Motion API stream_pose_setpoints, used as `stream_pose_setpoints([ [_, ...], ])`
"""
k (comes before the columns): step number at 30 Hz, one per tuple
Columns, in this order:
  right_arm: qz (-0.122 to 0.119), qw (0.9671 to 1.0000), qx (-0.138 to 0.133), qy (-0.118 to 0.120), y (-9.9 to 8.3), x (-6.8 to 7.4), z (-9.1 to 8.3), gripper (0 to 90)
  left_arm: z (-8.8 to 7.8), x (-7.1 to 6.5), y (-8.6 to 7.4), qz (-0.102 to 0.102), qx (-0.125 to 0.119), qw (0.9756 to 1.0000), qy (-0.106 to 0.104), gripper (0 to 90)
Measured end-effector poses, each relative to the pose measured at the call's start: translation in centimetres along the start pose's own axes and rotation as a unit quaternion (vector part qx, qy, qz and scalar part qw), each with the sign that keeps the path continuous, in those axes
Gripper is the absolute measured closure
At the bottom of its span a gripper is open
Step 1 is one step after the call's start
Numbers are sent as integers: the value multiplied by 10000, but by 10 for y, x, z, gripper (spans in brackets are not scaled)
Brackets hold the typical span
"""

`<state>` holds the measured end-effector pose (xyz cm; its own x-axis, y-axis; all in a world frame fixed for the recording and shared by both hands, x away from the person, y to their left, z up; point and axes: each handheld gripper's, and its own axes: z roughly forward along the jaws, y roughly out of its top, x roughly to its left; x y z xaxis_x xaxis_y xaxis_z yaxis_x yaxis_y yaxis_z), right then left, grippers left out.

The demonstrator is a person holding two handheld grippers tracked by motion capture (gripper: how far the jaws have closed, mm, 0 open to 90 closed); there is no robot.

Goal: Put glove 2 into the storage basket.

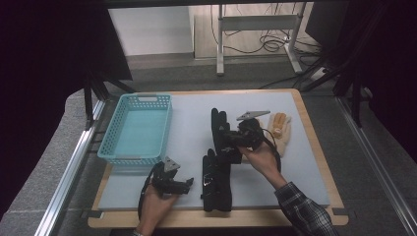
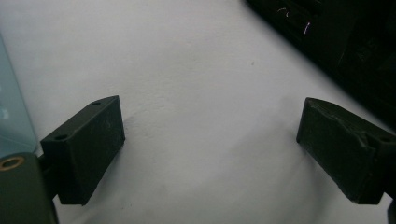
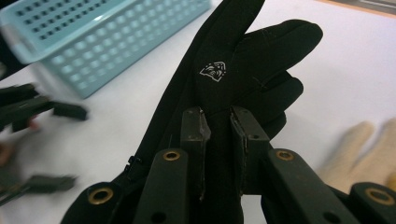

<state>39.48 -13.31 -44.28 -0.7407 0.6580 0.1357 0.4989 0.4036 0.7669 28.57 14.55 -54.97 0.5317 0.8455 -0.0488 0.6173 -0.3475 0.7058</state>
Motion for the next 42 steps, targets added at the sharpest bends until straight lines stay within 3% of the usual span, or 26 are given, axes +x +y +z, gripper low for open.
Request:
stream_pose_setpoints([
  [13,36,9995,46,299,-38,55,-18,756,0,0,0,-18,-21,10000,4,78],
  [23,81,9997,-43,213,-67,87,-15,751,0,0,0,-9,7,10000,-1,78],
  [26,27,9999,16,157,-79,96,-9,690,0,0,0,-18,-10,10000,8,78],
  [30,-138,9998,-1,128,-81,95,-12,546,0,-1,0,-34,-29,10000,9,78],
  [35,-255,9996,-107,-99,-67,72,-15,600,0,0,0,-17,-18,10000,8,77],
  [39,-212,9997,3,-96,-56,54,1,612,0,0,0,-18,-22,10000,10,78],
  [42,-146,9998,105,5,-47,46,21,565,0,0,0,-31,-23,10000,8,78],
])
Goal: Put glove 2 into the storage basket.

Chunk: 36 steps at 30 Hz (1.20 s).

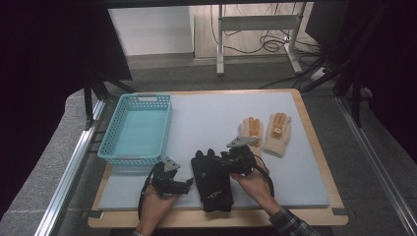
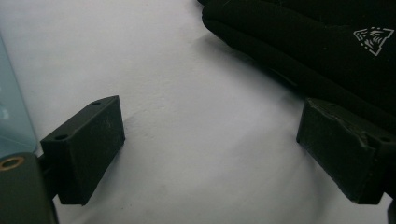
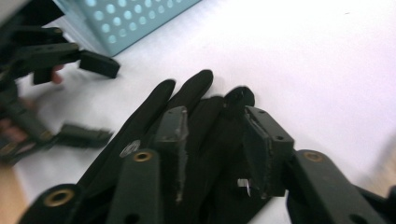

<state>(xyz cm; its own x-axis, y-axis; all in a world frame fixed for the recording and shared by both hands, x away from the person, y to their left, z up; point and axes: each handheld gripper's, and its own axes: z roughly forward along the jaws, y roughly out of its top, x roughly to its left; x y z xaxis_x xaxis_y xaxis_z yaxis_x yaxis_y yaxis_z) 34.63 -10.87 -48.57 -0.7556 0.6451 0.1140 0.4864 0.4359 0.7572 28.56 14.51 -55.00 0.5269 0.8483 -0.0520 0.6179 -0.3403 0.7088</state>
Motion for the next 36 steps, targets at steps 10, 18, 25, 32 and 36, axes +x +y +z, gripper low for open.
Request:
stream_pose_setpoints([
  [10,-190,9982,554,157,11,1,49,854,0,0,0,16,21,10000,-7,78],
  [18,-455,9987,171,-175,17,12,9,851,0,0,0,12,0,10000,-2,78],
  [25,-84,9989,326,-311,0,-7,15,780,0,0,0,17,18,10000,-6,77],
  [32,-174,9994,165,-263,-5,-15,3,672,0,1,0,23,18,10000,-16,77],
  [36,-338,9990,181,-211,-11,-18,-12,726,-1,1,0,38,29,10000,-21,80],
])
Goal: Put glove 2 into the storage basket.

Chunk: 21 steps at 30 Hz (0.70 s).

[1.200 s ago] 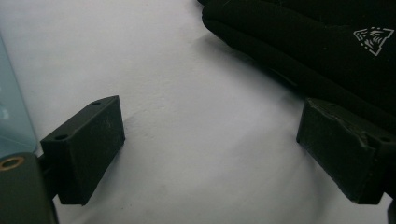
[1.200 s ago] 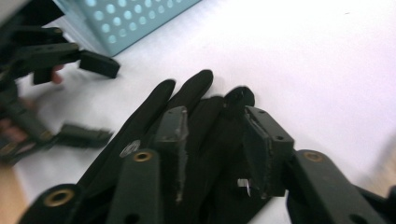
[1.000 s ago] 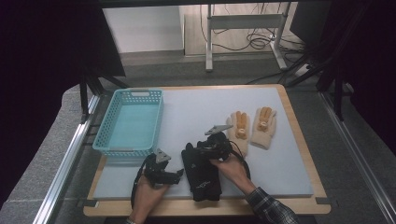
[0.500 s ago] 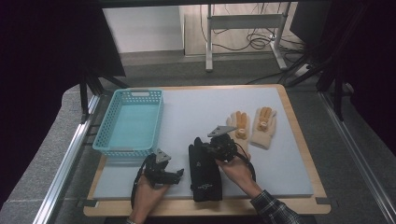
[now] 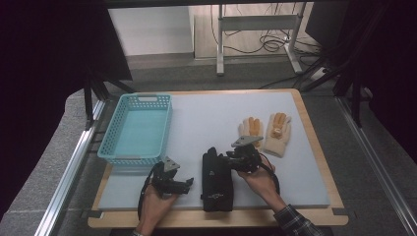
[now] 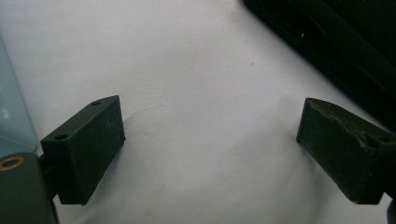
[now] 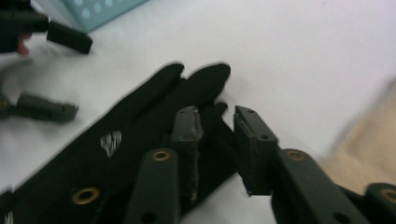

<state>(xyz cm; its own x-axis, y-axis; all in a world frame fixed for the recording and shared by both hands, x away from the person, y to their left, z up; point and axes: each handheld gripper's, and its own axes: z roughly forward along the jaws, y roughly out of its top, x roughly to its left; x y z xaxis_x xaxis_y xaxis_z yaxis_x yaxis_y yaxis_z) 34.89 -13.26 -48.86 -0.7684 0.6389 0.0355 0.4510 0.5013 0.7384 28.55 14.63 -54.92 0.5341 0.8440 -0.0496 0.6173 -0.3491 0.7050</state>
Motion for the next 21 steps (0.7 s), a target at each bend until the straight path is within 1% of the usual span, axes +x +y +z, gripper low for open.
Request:
stream_pose_setpoints([
  [1,-24,10000,38,-15,-3,-1,-2,754,0,0,0,5,0,10000,1,83],
  [3,-5,10000,82,30,-11,-5,-6,822,-2,0,-1,19,-13,10000,3,96],
  [6,32,9999,97,135,-22,-7,-10,874,-4,0,-2,5,-15,10000,-7,110],
  [8,29,9997,117,228,-29,-8,-13,884,-6,0,-3,3,-5,10000,-12,109],
  [9,-15,9996,118,253,-33,-8,-15,884,-6,0,-4,29,15,10000,12,109],
  [13,-45,9992,107,377,-46,-3,-21,884,-10,0,-7,61,37,9999,128,101],
  [16,-78,9988,152,450,-55,2,-25,884,-15,3,-11,19,57,9997,221,97],
  [17,-86,9986,182,482,-58,3,-25,884,-17,4,-13,-39,45,9996,268,97],
  [21,-121,9975,309,628,-67,9,-26,882,-25,13,-21,-140,68,9988,469,93],
])
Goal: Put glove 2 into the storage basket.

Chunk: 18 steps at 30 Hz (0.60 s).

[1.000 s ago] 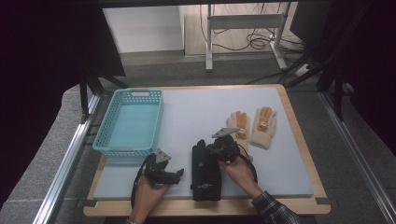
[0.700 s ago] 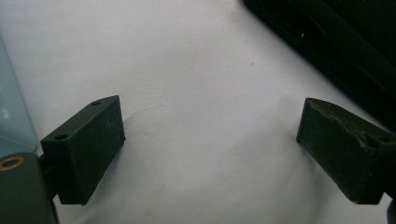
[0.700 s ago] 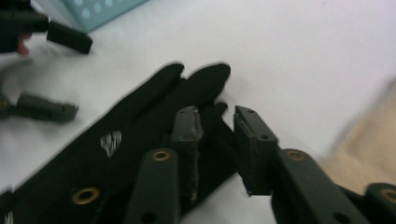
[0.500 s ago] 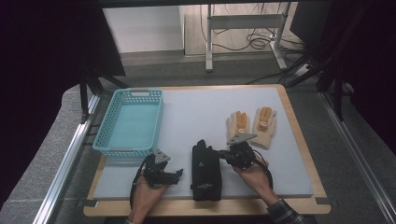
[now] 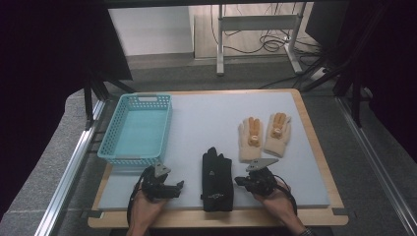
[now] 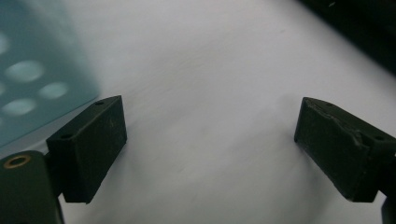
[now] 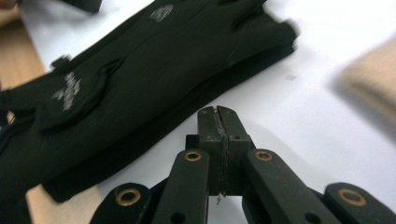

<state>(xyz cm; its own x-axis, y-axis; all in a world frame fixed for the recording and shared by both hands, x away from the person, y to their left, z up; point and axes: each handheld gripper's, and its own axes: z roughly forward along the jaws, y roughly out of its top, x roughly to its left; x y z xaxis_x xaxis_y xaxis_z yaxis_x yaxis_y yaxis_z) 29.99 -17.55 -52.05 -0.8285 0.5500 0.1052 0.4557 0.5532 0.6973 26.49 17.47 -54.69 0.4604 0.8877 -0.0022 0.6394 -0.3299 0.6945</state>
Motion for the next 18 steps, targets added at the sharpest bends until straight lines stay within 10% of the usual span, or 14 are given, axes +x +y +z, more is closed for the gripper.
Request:
stream_pose_setpoints([
  [18,-188,9987,28,482,7,25,26,864,-5,28,-15,-279,-95,9996,-17,49],
])
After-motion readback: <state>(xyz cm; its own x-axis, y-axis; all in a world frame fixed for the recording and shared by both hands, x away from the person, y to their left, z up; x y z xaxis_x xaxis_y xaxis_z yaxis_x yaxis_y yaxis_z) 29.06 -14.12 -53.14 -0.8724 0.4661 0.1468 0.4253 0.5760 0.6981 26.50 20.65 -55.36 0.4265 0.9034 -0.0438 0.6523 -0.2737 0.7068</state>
